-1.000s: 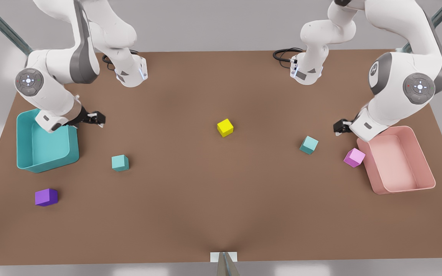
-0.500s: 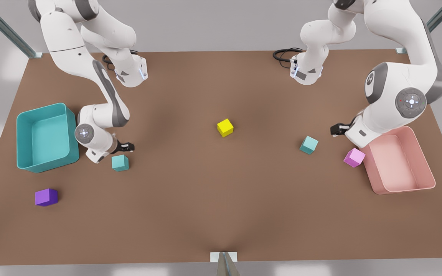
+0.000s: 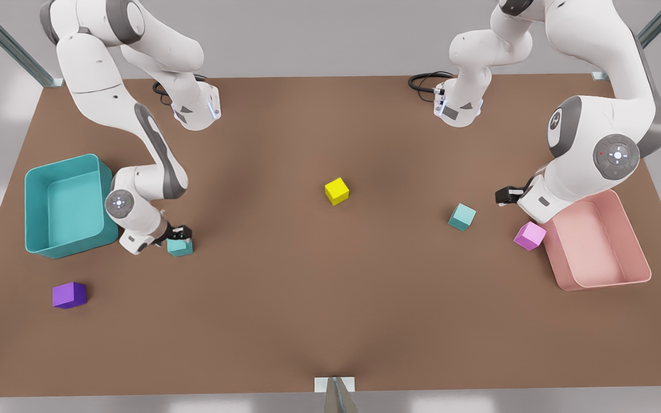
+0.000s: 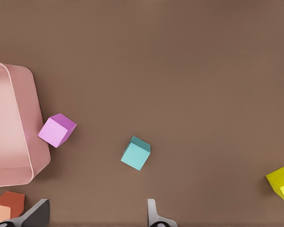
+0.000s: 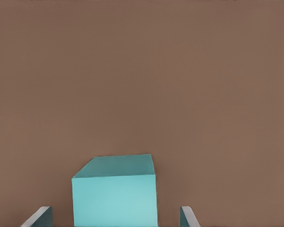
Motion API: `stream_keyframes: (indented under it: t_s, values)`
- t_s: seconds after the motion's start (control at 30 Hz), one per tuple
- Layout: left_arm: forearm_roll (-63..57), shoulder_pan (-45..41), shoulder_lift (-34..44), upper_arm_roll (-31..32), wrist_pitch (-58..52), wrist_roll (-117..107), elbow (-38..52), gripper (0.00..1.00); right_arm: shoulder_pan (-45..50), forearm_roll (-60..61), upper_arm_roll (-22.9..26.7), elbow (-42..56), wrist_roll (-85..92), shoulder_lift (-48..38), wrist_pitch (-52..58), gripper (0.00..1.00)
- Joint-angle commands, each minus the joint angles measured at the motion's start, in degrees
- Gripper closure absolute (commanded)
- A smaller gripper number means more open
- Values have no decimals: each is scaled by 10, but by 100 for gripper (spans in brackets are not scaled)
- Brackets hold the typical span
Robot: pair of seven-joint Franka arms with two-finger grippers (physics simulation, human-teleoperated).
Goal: Stack the two blue cubes on top of each other
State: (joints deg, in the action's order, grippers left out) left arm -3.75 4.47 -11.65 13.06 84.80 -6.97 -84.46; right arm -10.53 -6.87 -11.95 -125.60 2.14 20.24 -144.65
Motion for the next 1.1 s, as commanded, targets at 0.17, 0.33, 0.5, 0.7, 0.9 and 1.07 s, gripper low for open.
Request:
stream_keyframes:
  t_s: [0.17,0.33,0.5,0.7,0.9,1.07]
  values:
    - [0,3,2,0,3,-4,3,0,1,-3,9,-1,78,9,-24,0]
    - [2,-1,4,-2,2,-11,17,0,8,-3,-1,-1,69,9,-20,0]
    - [1,-3,3,-1,2,-7,12,0,2,-3,4,1,86,17,-26,0]
    - [5,-8,-20,39,23,-2,0,0,6,-3,7,-1,89,29,-42,0]
    - [-1,-2,-21,57,69,71,-25,0,8,-3,6,0,88,53,-70,0]
    - [-2,3,-26,57,69,71,-24,0,8,-3,6,-3,90,54,-70,0]
